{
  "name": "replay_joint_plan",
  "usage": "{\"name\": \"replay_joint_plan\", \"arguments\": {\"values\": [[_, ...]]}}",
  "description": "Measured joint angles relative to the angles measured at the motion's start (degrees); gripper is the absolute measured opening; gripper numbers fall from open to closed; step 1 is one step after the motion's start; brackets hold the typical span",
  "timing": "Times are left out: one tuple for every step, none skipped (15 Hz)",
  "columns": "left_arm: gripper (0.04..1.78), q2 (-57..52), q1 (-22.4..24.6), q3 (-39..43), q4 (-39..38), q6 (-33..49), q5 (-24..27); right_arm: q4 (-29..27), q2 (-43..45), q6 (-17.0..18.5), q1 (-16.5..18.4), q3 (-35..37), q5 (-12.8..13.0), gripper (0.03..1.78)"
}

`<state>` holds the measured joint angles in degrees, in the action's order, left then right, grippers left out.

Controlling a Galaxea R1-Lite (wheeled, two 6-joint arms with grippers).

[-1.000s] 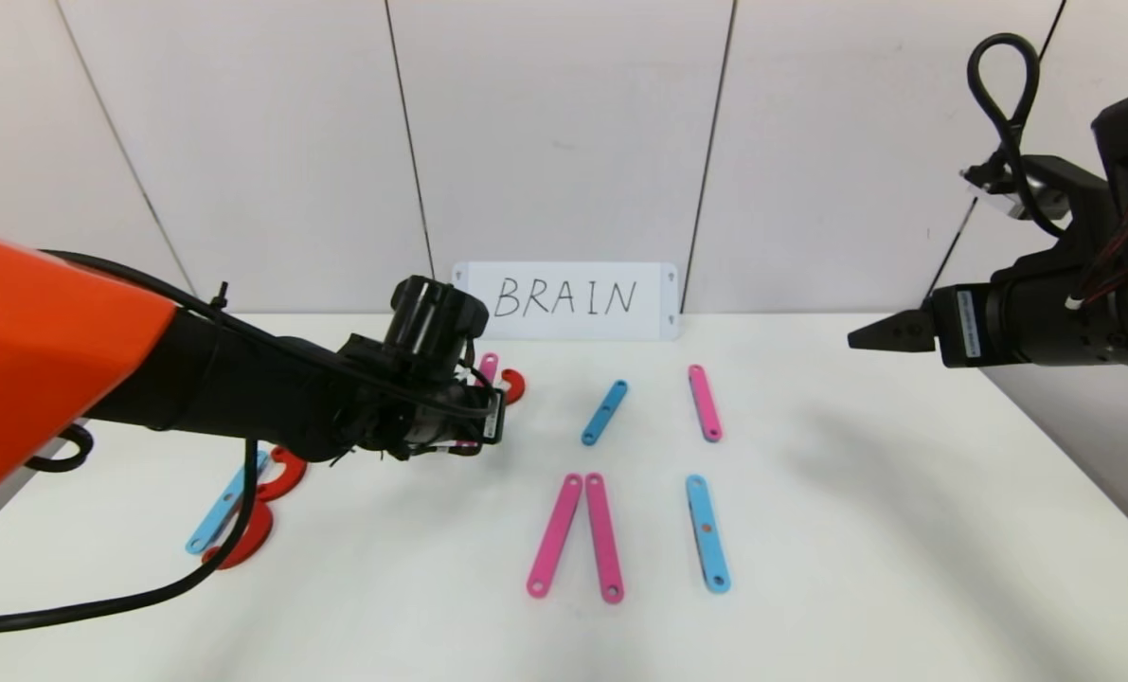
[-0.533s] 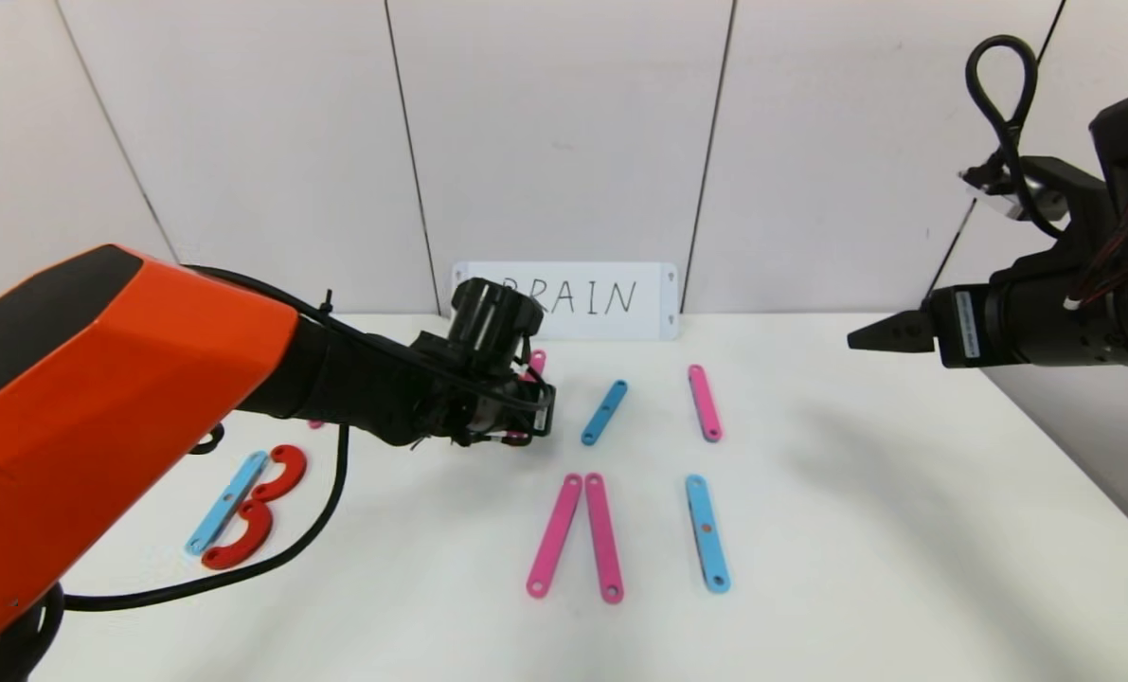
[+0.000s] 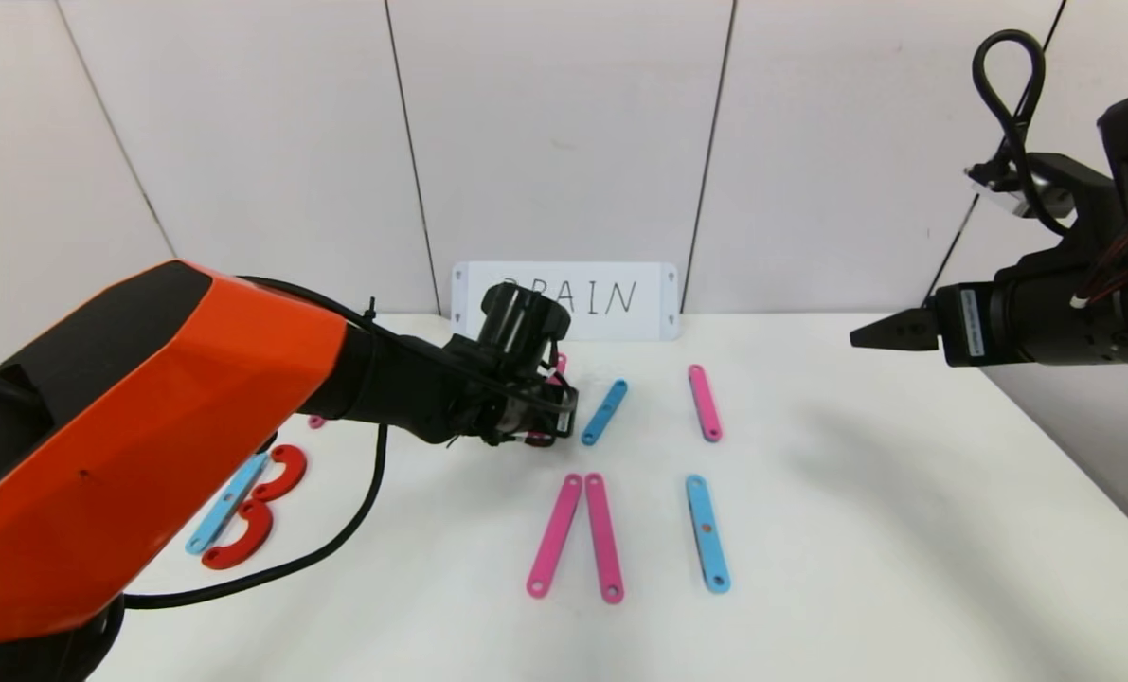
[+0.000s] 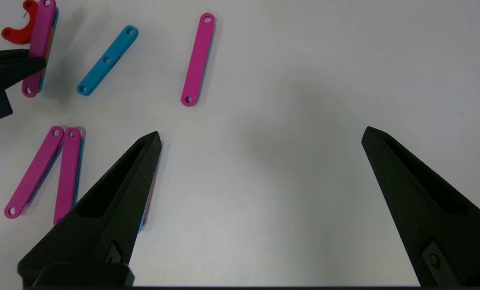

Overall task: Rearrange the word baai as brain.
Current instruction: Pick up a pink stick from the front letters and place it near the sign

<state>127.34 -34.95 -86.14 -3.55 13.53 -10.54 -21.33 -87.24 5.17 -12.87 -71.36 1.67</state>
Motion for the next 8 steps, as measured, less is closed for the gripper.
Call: {"name": "replay_joint_plan", "arguments": {"values": [[0.30,0.7,-0.1,-1.5,1.4,0.0,0.0,0.0,0.1,0.0,0.0,0.0,0.0,1.74],[0.30,1.4,-0.1,-2.7,2.3,0.0,0.0,0.0,0.1,0.0,0.0,0.0,0.0,1.74],[0.30,2.2,-0.1,-3.8,2.6,0.0,-0.1,0.0,0.1,0.0,0.1,0.0,0.0,1.74],[0.30,2.9,0.0,-4.8,3.1,-0.1,-0.2,0.0,0.1,0.0,0.1,0.0,0.0,1.74],[0.30,3.5,0.0,-5.3,3.3,-0.4,-0.2,0.0,0.2,0.0,0.1,0.0,0.0,1.74],[0.30,4.0,0.0,-5.8,3.2,-0.8,-0.2,0.0,0.2,0.0,0.1,0.0,0.0,1.74],[0.32,4.4,0.0,-6.4,3.3,-0.9,-0.2,0.0,0.2,0.0,0.1,0.0,0.0,1.74],[0.35,4.9,0.0,-7.1,3.3,-0.9,-0.2,0.0,0.2,0.0,0.1,0.0,0.0,1.74]]}}
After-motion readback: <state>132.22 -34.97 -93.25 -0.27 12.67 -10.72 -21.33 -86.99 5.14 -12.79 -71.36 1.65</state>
